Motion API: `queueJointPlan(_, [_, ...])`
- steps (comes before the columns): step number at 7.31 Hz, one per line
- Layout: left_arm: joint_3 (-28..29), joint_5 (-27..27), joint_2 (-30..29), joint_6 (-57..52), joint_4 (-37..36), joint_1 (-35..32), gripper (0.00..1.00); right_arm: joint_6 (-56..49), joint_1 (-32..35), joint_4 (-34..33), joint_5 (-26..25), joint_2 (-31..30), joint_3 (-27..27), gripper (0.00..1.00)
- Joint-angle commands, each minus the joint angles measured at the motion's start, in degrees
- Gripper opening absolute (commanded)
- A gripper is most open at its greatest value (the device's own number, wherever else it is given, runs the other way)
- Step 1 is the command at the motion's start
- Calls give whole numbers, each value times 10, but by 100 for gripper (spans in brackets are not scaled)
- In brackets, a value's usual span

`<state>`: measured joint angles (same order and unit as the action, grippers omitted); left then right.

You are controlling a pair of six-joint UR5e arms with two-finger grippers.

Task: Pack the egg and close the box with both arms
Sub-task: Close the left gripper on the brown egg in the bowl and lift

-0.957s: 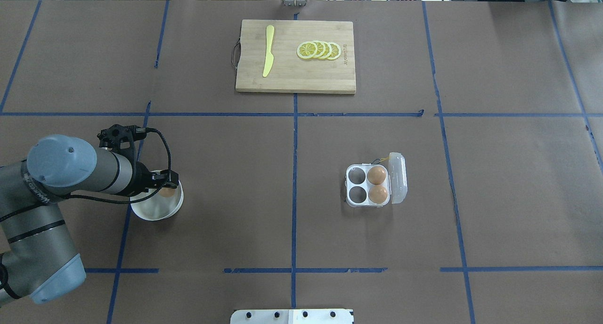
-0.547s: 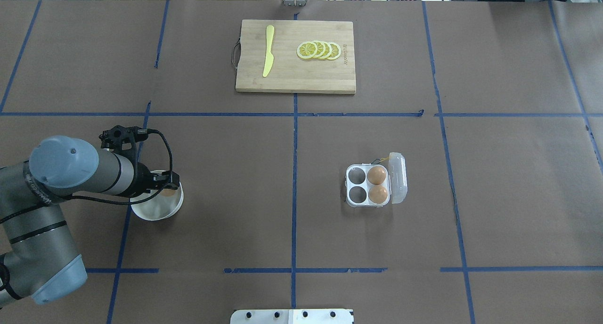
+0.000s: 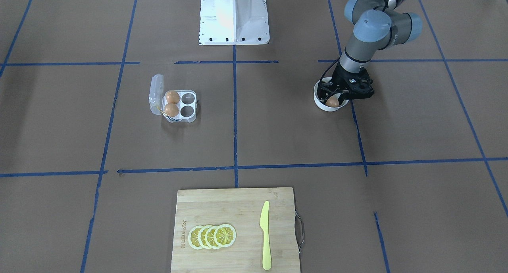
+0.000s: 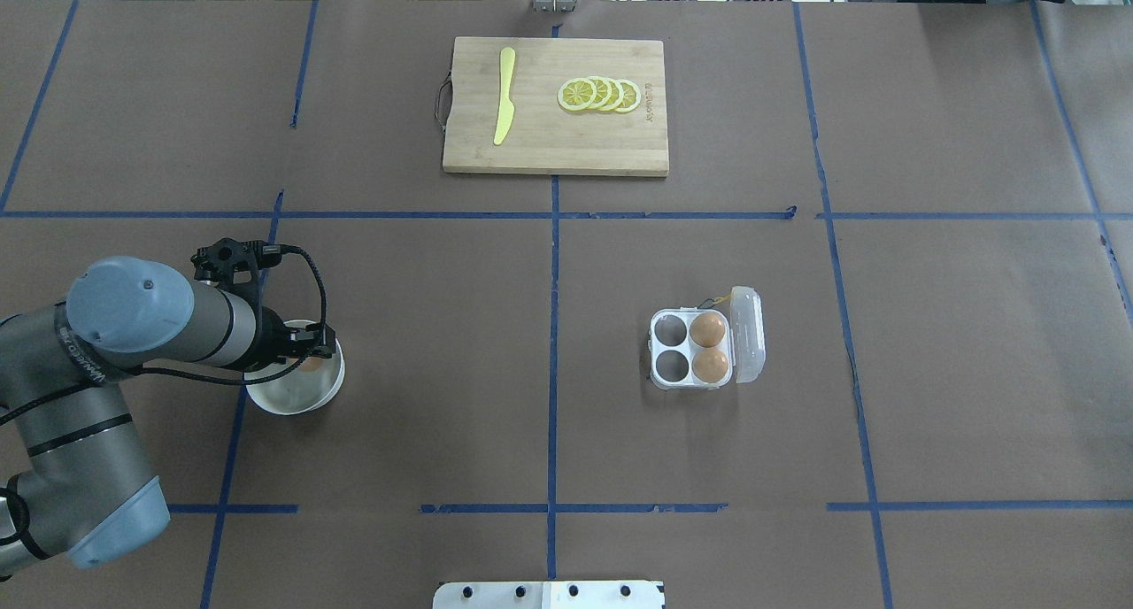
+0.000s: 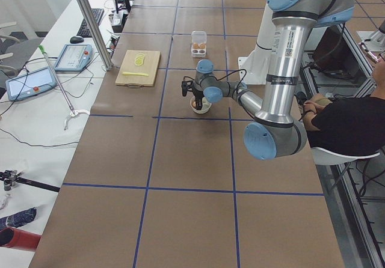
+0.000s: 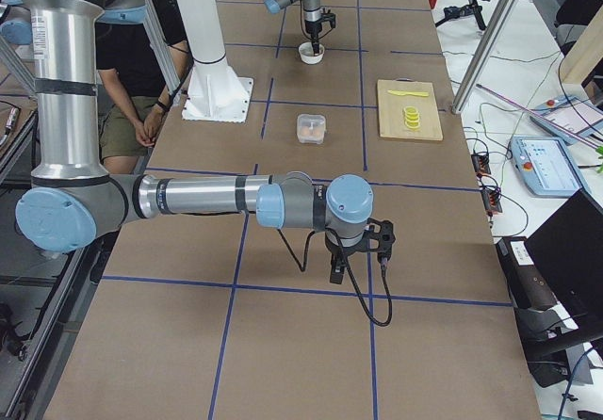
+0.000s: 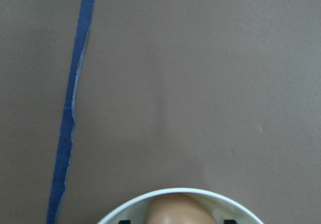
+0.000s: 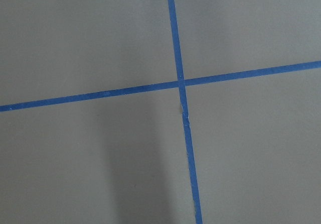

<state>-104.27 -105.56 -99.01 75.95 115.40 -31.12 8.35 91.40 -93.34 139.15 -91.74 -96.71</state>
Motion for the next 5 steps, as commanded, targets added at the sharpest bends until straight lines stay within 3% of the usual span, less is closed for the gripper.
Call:
queueJointPlan(1, [-3, 0, 1, 0, 0, -2, 37, 0, 0, 0, 3, 0, 0, 100])
queueJointPlan(2, [-11, 0, 3, 0, 0, -5, 17, 0, 0, 0, 3, -1, 0, 100])
queueJointPlan(3, [-19, 0, 6, 0, 0, -7, 6, 0, 0, 0, 3, 0, 1, 100])
queueJointPlan(5, [-48, 0, 18, 0, -1, -9, 0, -1, 0, 0, 3, 0, 5, 100])
